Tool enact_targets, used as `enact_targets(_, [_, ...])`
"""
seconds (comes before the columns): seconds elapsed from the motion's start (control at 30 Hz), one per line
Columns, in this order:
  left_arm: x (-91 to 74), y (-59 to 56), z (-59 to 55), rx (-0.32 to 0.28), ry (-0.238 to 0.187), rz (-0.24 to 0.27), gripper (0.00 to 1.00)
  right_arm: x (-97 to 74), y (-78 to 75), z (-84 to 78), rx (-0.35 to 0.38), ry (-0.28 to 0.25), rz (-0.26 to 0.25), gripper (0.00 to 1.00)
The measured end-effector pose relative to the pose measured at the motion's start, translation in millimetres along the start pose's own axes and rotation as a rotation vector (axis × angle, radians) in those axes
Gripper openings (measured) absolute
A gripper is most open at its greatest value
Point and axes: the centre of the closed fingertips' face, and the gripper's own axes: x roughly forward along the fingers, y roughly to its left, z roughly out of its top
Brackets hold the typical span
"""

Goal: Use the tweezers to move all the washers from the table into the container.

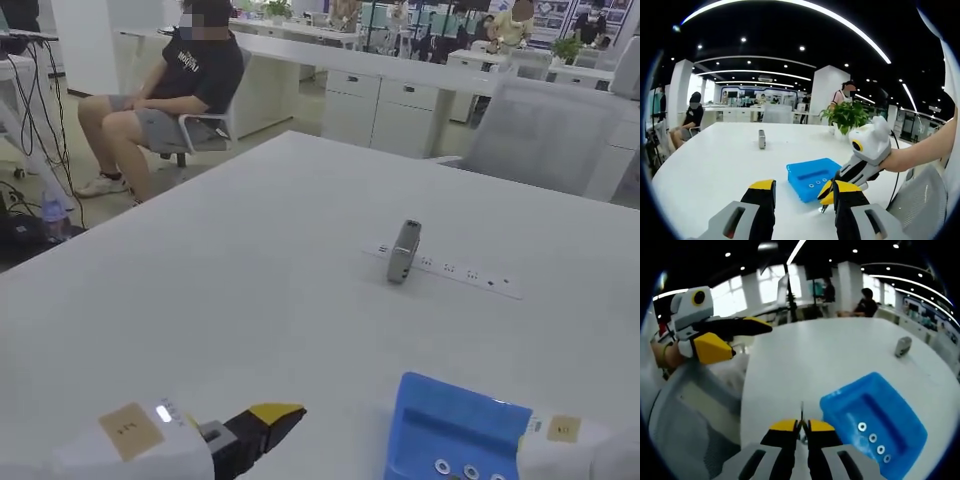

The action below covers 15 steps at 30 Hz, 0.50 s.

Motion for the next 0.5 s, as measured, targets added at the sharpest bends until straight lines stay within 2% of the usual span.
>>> enact_targets(0.23, [0.1, -0.6, -0.2, -0.001, 0.000, -0.002, 0.44, -2.7, -2.2, -0.1, 0.005, -0.001, -0.010, 0.03])
enact_targets(0.3, [0.2, -0.7, -0.5, -0.001, 0.002, -0.002, 0.44, -7.1, -1.2, 5.2, 0.038, -0.033, -0.006, 0.03])
enact_targets(0.5, [0.2, -1.8, -0.4, 0.000, 0.002, -0.008, 0.44, -24.5, -10.1, 19.1, 0.036, -0.071, -0.034, 0.03])
